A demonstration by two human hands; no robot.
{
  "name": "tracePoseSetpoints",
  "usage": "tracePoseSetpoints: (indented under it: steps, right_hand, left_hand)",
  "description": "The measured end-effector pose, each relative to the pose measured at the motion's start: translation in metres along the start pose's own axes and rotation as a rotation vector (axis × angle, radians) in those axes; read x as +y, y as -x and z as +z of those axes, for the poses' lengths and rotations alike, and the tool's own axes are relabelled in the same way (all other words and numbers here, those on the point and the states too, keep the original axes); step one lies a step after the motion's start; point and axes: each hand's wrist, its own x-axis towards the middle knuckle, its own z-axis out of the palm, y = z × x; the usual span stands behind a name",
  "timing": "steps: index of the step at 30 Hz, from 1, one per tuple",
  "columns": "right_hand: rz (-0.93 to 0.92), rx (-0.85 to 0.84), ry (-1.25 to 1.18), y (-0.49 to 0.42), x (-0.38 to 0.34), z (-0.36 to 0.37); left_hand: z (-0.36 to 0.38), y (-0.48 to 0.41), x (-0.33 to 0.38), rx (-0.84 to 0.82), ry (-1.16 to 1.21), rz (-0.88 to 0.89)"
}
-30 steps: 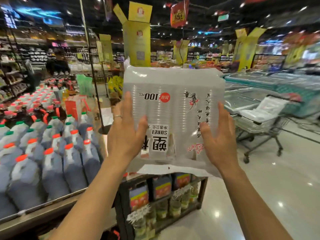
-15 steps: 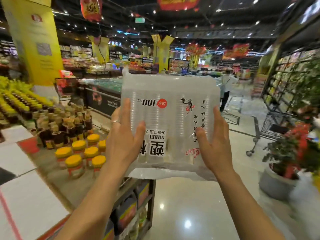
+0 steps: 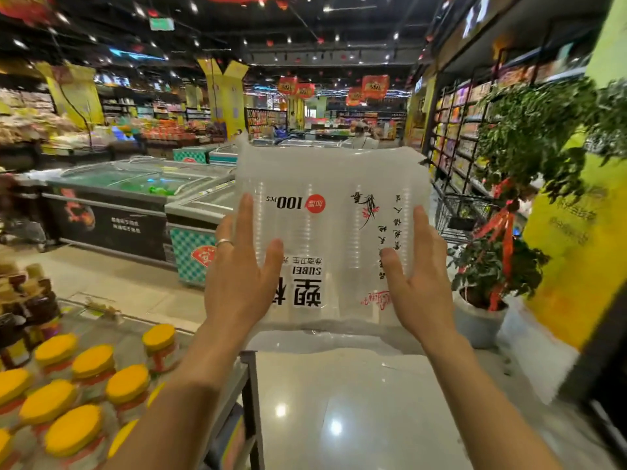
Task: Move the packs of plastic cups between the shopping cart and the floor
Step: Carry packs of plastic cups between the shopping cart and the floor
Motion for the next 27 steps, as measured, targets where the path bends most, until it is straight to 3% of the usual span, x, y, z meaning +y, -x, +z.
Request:
tracePoseSetpoints:
  steps: [16, 27]
  right_hand:
    - [0.074, 0.03, -0.049, -0.213, 0.231, 0.05]
    - [0.049, 0.006, -0.06, -0.329, 0.356, 0.093]
  left_hand:
    - [0.278, -0.164, 0.049, -0.037, -0.019, -0.022]
    - [0.422, -0.252, 0.051, -0.047, -0.014, -0.017]
